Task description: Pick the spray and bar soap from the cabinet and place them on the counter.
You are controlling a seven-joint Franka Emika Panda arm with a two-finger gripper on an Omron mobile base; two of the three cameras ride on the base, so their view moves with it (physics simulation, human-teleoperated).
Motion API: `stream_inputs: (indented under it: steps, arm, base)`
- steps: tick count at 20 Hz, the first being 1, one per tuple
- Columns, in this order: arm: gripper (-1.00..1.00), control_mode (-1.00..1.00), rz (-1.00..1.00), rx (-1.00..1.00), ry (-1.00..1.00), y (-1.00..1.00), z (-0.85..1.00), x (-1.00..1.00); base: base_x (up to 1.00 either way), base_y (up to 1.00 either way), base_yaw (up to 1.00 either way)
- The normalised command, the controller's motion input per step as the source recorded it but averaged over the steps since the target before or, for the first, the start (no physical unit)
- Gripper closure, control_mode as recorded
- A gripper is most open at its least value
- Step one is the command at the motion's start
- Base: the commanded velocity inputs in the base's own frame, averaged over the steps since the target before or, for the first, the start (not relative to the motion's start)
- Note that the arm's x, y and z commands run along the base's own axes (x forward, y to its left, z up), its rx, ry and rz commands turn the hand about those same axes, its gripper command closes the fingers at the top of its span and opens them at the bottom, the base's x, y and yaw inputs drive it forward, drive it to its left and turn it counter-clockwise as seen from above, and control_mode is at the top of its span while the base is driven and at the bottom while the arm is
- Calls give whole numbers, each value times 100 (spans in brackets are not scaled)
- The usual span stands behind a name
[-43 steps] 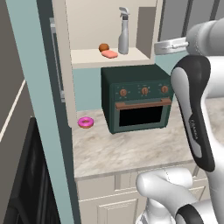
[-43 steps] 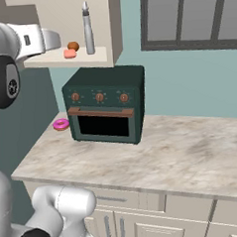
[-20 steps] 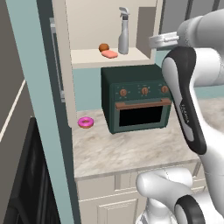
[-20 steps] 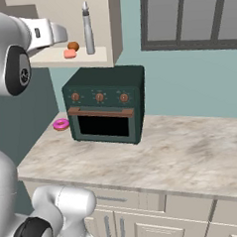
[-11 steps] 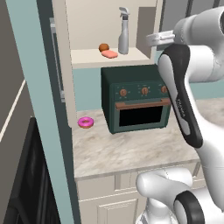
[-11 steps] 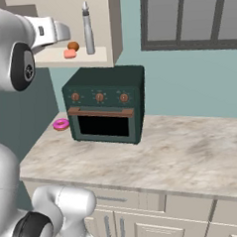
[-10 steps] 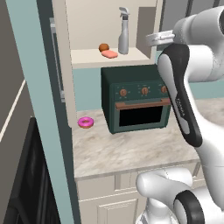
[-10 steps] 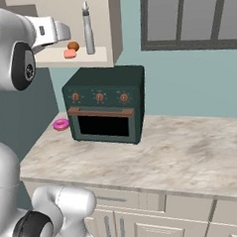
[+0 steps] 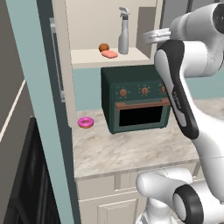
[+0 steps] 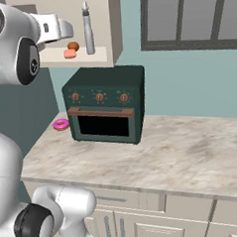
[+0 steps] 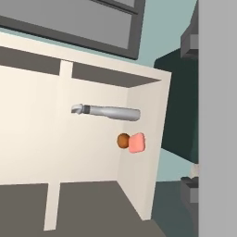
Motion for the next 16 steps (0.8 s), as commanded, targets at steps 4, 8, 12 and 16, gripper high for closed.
stream_inputs:
  steps: [4, 8, 12, 16]
  arm:
    - [-100, -100, 0, 0, 0, 0, 1, 8]
    - [-100, -100, 0, 0, 0, 0, 0, 13]
    - [-100, -100, 0, 0, 0, 0, 0, 19]
    - [-100, -100, 0, 0, 0, 0, 0, 19]
  base:
    - [0, 0, 0]
    - [0, 0, 0]
    - [0, 0, 0]
    - [0, 0, 0]
